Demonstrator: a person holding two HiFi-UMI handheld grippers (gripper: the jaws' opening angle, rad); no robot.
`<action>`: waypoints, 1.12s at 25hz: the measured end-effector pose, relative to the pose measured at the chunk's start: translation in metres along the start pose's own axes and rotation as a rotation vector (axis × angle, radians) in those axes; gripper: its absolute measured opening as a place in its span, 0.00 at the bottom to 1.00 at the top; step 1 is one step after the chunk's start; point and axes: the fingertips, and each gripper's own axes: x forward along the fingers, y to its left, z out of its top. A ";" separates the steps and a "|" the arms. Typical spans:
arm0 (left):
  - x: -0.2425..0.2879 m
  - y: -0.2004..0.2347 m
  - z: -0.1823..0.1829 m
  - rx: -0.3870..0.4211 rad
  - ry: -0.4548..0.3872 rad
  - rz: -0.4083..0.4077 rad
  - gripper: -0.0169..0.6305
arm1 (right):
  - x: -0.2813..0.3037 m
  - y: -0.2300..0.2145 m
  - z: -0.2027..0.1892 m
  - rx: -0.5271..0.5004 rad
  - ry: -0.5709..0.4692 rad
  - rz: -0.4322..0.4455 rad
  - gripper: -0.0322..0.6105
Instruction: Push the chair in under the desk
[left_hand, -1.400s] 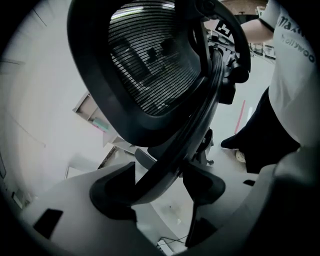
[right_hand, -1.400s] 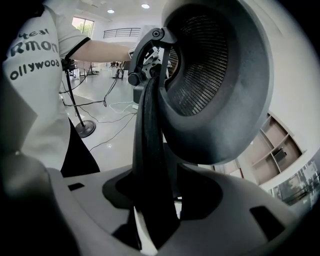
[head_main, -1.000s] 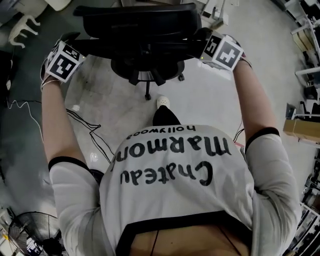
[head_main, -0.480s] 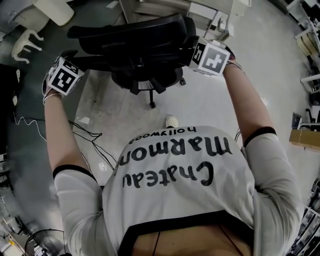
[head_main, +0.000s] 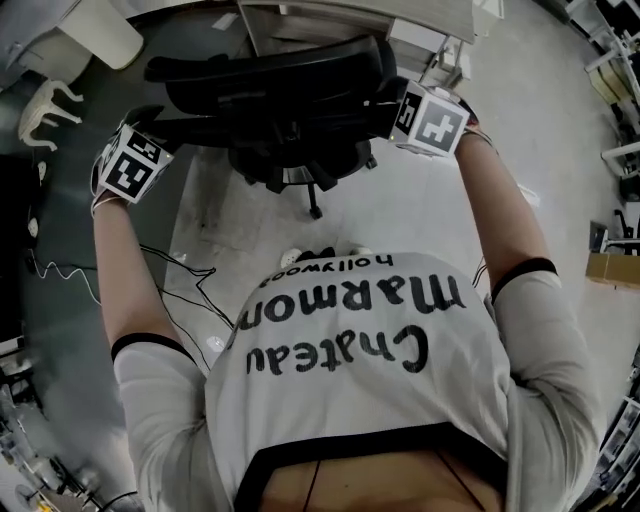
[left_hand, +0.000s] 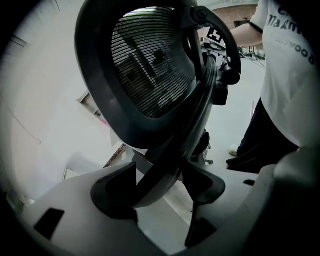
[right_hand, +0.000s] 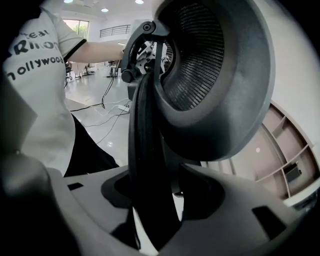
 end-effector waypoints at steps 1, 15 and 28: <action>0.005 0.006 -0.002 0.014 -0.008 -0.009 0.49 | 0.004 -0.005 0.004 0.006 -0.005 -0.021 0.41; 0.079 0.166 -0.065 0.136 -0.081 -0.067 0.48 | 0.086 -0.074 0.115 0.155 0.034 -0.132 0.41; 0.114 0.233 -0.062 0.148 -0.069 -0.075 0.50 | 0.104 -0.118 0.145 0.209 0.055 -0.154 0.40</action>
